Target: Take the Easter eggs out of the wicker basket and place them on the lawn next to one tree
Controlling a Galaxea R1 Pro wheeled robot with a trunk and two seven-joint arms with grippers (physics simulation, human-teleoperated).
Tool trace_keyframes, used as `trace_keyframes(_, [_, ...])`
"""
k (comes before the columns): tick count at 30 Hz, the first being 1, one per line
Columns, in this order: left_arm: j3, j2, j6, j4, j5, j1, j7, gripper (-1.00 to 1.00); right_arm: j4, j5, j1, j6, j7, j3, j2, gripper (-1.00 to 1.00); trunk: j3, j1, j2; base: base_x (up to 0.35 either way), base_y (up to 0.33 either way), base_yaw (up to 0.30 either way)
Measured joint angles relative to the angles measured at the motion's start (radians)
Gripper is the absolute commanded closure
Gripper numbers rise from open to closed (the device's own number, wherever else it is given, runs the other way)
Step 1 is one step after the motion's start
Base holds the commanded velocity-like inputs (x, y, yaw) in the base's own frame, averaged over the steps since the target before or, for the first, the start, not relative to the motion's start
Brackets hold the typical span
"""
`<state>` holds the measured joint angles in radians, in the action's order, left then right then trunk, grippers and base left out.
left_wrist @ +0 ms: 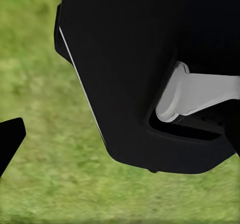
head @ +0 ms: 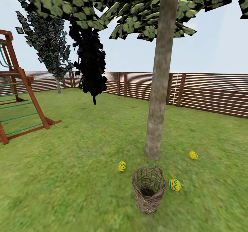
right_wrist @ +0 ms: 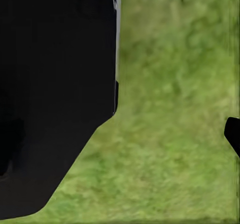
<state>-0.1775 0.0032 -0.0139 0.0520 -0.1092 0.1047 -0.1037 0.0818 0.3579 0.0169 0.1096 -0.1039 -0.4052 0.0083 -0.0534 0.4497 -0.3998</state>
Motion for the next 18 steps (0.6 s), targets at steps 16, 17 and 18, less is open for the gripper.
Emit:
trace_keyframes(16, [-0.006, 0.014, 0.000, -0.021, 0.004, 0.001, 0.008, -1.00, -0.002, 0.000, 0.000, 0.000, -0.002, 0.001, -0.027, -1.00, 0.000, 0.000, 0.000, 0.000, 0.000, 0.000])
trace_keyframes(17, [-0.006, 0.014, 0.000, -0.022, 0.004, 0.000, 0.008, -1.00, -0.002, 0.000, 0.000, 0.000, -0.002, 0.001, -0.027, -1.00, 0.000, 0.000, 0.000, 0.000, 0.000, 0.000])
trace_keyframes(18, [-0.006, 0.014, 0.000, -0.022, 0.004, 0.000, 0.008, -1.00, -0.002, 0.001, 0.000, 0.000, -0.002, 0.001, -0.027, -1.00, 0.000, 0.000, 0.000, 0.000, 0.000, 0.000])
